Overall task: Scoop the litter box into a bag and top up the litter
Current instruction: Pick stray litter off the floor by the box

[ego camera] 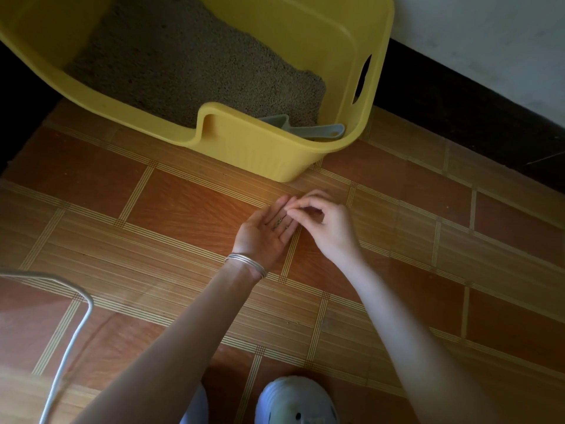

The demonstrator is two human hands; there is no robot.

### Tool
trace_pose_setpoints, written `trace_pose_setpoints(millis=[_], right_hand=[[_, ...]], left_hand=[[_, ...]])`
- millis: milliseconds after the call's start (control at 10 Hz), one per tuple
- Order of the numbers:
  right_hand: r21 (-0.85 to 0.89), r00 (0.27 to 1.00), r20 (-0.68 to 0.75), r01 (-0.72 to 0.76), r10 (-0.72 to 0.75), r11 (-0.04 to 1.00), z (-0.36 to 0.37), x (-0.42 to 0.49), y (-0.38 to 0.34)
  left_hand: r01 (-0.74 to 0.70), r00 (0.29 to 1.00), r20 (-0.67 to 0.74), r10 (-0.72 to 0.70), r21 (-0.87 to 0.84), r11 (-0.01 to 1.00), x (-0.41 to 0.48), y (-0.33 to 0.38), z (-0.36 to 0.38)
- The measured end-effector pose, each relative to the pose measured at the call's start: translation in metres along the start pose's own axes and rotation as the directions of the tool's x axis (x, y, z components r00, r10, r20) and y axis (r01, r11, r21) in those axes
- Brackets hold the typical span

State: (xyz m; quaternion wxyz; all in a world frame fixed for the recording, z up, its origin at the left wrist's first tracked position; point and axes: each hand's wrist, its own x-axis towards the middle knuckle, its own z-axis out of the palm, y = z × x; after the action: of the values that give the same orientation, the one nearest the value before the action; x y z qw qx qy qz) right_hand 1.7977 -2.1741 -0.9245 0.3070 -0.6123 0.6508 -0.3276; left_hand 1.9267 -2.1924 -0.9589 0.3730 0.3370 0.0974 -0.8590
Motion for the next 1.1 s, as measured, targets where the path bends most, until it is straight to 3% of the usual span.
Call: trace_pose_setpoints(millis=[200,300,700,900,1000,1100], right_hand=[[-0.024,0.966,-0.167,-0.204,0.197,0.979,-0.013,0.001,0.028],[-0.095,0.96,-0.15,-0.254,0.238,0.963,-0.014,0.002,0.039],[-0.234,0.967,-0.233,-0.159,0.103,0.959,0.004,0.001,0.043],[-0.384,0.98,-0.19,-0.122,0.051,0.915,0.007,0.0,0.039],[-0.353,0.981,-0.187,-0.119,0.055,0.928,0.005,0.0,0.032],[-0.135,0.986,-0.154,-0.077,0.056,0.988,0.006,-0.001,0.014]], left_hand=[[0.024,0.999,0.033,-0.024,-0.006,1.0,0.0,0.001,-0.001],[0.022,0.999,0.032,-0.022,-0.011,1.0,0.001,0.0,-0.001],[-0.001,0.999,0.044,0.001,0.005,1.0,0.0,-0.001,-0.002],[-0.003,0.999,0.047,0.002,0.007,1.0,-0.001,0.0,-0.001],[-0.014,0.999,0.045,0.013,0.019,1.0,-0.002,0.0,0.0],[-0.021,0.999,0.033,0.02,0.018,1.0,0.0,0.001,0.003]])
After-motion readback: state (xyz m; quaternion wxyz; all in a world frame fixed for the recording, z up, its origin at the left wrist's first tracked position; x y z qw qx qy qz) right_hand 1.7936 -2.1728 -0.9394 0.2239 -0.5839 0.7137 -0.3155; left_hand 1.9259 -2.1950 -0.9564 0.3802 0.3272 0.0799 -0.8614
